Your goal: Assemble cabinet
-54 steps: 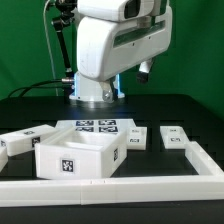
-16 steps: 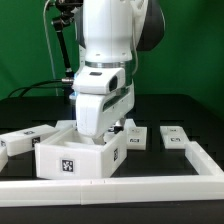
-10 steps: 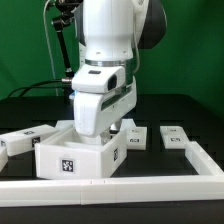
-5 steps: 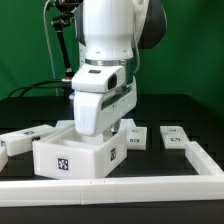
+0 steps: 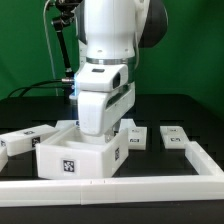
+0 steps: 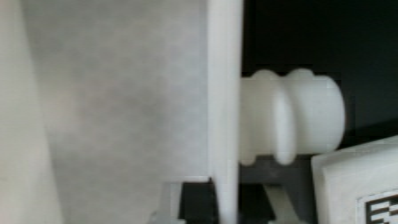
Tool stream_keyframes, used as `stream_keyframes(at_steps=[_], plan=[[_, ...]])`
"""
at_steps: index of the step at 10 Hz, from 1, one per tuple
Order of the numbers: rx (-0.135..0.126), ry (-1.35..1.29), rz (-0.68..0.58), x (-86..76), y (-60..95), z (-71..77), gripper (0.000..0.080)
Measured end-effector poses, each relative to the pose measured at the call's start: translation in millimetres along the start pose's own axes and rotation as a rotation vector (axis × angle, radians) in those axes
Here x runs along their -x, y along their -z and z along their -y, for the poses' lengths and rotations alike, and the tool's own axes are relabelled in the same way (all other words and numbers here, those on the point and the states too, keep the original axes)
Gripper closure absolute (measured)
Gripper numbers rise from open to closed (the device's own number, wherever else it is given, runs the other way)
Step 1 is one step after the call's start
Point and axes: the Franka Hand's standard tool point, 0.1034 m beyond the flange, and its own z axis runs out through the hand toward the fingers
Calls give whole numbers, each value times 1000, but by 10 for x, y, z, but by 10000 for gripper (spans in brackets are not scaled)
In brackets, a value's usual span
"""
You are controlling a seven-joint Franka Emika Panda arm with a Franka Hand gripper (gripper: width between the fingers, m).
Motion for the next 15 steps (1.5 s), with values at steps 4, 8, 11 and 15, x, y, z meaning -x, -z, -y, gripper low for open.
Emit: stream_keyframes(at_steps=[4, 8, 11, 15], plan=[[-9, 158, 26, -112, 27, -18, 764], [6, 218, 18, -134, 12, -37, 764], [17, 327, 13, -355, -14, -51, 764], [20, 320, 11, -338, -15, -63, 764]])
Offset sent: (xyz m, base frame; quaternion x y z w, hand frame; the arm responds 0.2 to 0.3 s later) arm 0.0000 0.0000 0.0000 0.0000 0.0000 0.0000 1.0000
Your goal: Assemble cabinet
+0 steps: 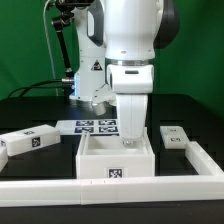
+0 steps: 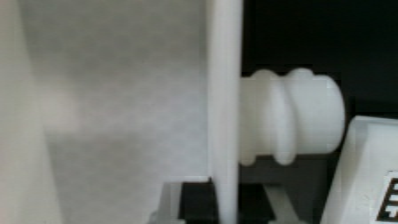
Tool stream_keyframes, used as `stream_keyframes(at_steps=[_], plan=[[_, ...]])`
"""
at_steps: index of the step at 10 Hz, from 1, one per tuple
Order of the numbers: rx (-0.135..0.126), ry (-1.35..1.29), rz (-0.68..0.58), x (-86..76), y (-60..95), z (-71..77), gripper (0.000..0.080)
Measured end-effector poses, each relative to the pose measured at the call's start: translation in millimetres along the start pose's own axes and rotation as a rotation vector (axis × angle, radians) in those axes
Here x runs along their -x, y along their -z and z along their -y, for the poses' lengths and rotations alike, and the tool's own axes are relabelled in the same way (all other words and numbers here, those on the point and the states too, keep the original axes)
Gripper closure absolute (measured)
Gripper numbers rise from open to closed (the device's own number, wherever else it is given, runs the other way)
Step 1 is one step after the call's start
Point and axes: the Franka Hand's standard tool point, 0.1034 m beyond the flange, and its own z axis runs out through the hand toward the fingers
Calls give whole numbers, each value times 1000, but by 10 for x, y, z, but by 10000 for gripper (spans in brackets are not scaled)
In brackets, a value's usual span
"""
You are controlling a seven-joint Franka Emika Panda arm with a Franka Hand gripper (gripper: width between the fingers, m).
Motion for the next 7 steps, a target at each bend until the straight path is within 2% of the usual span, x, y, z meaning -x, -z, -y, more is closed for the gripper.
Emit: stream_keyframes(at_steps=[7], plan=[[19, 53, -23, -645, 0, -73, 764]])
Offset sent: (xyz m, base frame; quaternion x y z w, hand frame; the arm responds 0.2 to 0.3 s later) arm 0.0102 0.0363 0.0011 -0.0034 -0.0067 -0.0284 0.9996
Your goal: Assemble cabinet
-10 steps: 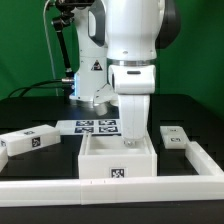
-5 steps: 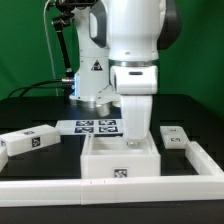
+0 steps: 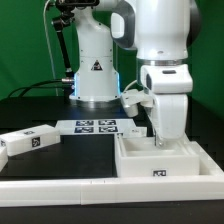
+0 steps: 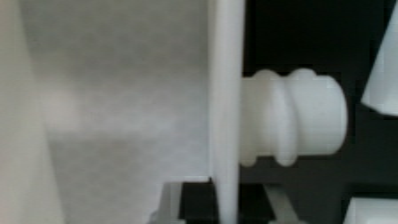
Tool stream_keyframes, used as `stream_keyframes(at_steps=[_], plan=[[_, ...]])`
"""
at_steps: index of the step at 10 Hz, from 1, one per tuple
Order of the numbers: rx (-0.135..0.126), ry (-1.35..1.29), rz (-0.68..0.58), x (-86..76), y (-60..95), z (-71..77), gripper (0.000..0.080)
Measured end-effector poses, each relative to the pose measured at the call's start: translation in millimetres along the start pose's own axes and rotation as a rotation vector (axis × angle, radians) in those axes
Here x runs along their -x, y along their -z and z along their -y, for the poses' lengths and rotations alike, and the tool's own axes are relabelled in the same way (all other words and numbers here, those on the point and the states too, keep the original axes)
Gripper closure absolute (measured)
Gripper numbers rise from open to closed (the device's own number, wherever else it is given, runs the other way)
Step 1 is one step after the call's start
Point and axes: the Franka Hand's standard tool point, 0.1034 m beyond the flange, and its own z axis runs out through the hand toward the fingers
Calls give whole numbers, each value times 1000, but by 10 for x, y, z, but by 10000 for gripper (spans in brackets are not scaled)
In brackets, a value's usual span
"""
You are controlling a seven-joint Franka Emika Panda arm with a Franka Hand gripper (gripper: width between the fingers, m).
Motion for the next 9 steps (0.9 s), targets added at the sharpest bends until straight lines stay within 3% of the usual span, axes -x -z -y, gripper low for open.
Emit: stream_keyframes(at_steps=[3, 8, 9], plan=[[-16, 1, -2, -173, -2, -17, 764], [-22, -31, 4, -161, 34, -25, 764], [-19, -33, 5, -148, 61, -39, 569]])
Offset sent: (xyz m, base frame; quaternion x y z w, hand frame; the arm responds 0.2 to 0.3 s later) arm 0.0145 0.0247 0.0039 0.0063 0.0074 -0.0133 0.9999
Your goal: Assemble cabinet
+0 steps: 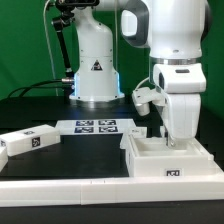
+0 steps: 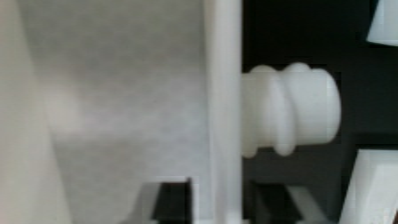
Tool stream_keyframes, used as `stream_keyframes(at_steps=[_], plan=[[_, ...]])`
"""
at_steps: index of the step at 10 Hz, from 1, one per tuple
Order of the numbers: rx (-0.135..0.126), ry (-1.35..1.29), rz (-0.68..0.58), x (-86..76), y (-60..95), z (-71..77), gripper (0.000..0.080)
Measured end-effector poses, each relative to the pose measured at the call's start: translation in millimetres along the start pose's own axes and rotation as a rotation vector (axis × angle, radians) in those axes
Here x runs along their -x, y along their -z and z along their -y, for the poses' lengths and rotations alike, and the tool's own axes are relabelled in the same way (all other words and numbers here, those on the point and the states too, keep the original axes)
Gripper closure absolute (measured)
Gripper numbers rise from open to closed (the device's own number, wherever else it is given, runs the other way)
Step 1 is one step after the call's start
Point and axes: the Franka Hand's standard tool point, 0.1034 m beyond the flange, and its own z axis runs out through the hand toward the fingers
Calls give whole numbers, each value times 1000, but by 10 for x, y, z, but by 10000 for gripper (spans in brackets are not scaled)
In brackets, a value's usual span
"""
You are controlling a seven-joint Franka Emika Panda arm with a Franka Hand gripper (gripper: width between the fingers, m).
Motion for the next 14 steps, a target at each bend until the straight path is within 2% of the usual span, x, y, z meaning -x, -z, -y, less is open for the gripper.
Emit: stream_keyframes(at_steps=[1, 3, 4, 5, 6, 7, 10, 11, 14], plan=[[4, -2, 2, 16, 46, -16, 569], [18, -8, 4, 44, 162, -14, 221], [24, -25, 6, 54, 220, 35, 221], [28, -59, 10, 76, 303, 139, 56], [32, -85, 12, 87, 356, 267, 17], [48, -123, 3, 58, 373, 406, 4], [54, -152, -26, -140, 232, 809, 2], [52, -160, -35, -205, 178, 861, 3], [50, -164, -33, -169, 176, 847, 3]])
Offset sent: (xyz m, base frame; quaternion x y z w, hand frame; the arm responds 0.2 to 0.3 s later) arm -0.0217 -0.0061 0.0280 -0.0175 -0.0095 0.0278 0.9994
